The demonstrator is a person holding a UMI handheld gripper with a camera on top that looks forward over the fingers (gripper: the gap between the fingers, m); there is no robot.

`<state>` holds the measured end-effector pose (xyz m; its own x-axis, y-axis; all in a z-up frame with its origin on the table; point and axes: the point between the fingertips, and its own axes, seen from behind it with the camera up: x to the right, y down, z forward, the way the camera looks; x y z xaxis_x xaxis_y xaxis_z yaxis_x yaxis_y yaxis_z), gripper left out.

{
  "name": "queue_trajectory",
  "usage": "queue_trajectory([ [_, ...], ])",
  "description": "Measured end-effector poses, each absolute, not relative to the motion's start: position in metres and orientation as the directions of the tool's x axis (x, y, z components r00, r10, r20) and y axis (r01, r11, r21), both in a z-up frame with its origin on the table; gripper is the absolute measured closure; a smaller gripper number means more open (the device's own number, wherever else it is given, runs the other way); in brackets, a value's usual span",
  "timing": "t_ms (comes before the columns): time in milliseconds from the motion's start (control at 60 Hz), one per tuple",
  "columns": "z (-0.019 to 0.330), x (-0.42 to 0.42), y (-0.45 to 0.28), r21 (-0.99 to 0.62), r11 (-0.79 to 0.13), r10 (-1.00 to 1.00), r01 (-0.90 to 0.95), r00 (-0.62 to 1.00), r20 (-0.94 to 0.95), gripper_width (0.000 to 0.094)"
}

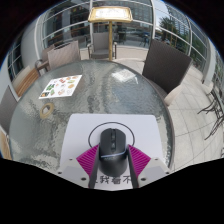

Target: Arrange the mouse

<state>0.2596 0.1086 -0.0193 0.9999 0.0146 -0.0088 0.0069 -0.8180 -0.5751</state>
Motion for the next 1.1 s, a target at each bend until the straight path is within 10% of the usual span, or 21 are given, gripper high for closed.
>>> queue_trajectory([
  [83,-0.014,0.271,0.103,-0.546,-0.837,-0.006,0.023,0.999,0.051,0.0059],
  [617,0.250,0.147,0.053,-0.791,-0.612,-0.103,-0.020,0.993,0.055,0.0071],
  [1100,0.275,0.014,-0.017,-0.831,-0.556,-0.068,-0.023,0.998,0.018,0.0076],
])
